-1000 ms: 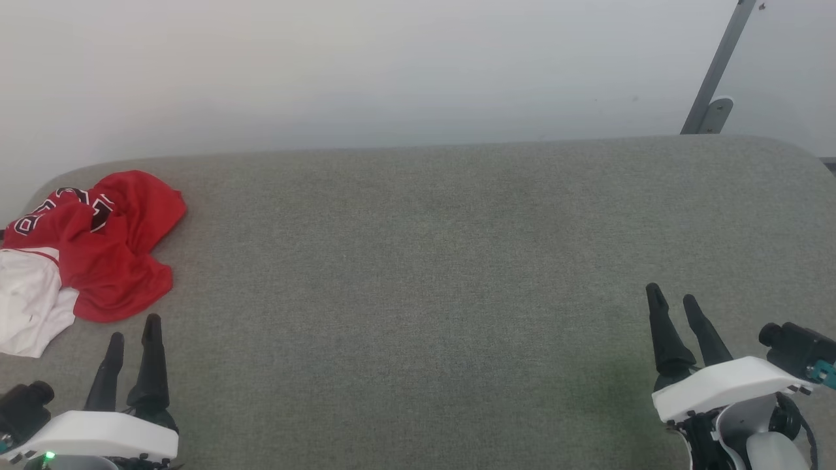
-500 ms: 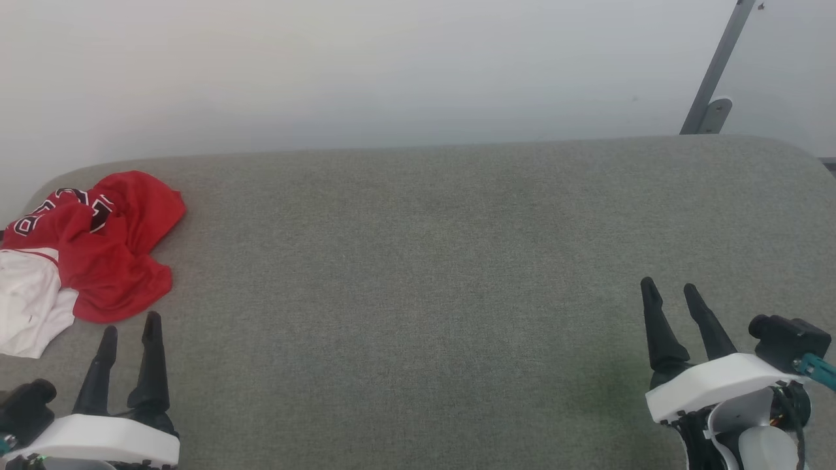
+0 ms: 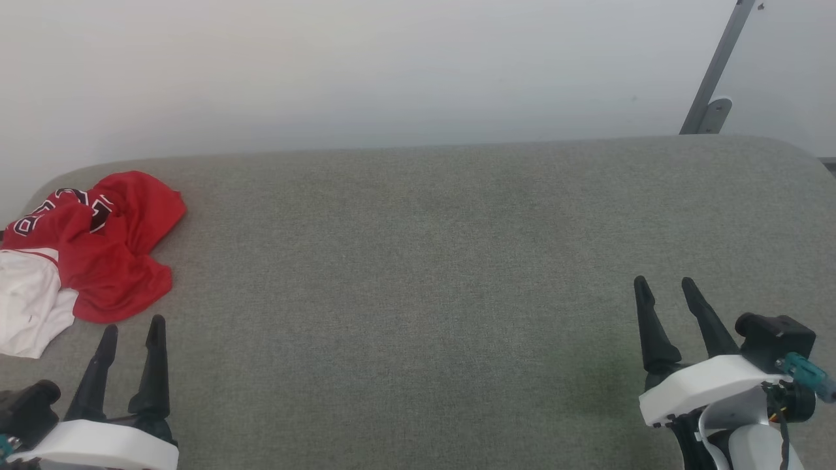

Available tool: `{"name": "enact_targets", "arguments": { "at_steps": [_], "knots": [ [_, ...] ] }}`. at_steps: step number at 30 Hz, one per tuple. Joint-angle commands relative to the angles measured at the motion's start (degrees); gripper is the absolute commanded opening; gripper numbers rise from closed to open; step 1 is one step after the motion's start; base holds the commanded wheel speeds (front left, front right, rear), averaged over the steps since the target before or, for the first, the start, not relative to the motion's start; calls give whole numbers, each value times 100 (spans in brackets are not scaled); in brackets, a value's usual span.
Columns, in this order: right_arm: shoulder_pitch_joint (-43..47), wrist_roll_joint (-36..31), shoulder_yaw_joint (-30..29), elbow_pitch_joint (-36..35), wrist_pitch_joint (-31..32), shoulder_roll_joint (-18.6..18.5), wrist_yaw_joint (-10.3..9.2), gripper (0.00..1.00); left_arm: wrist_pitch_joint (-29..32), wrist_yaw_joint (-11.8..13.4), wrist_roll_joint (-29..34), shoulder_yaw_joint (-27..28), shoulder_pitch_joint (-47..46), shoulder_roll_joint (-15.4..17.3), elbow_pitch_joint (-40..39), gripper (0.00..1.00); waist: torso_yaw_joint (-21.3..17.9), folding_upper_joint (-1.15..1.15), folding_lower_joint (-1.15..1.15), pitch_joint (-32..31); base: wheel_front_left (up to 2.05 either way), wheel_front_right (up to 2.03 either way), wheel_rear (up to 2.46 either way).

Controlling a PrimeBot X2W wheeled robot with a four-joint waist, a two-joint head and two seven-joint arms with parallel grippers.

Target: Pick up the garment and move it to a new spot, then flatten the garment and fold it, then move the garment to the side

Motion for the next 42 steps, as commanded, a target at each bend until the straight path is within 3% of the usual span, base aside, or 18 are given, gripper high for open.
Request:
{"name": "enact_targets", "arguments": {
  "at_steps": [1,19,35,42],
  "knots": [
    [-75,-102,10,-59,-39,-12,-1,100,-42,-17,82,-14,34,66,-50,100,-1,0,0,0,0,0,0],
    [-117,-915,133,-51,-283,-124,-2,100,-257,-22,4,-359,31,486,113,100,-18,0,0,13,0,0,0],
    [-135,-1619,176,-89,-482,-94,-2,100,-417,-25,263,-478,-83,575,180,100,20,0,0,68,0,0,0],
    [-68,-1592,194,-48,-489,-84,-2,100,-417,-25,210,-516,-124,547,226,100,32,0,0,62,0,0,0]
  ]
}}
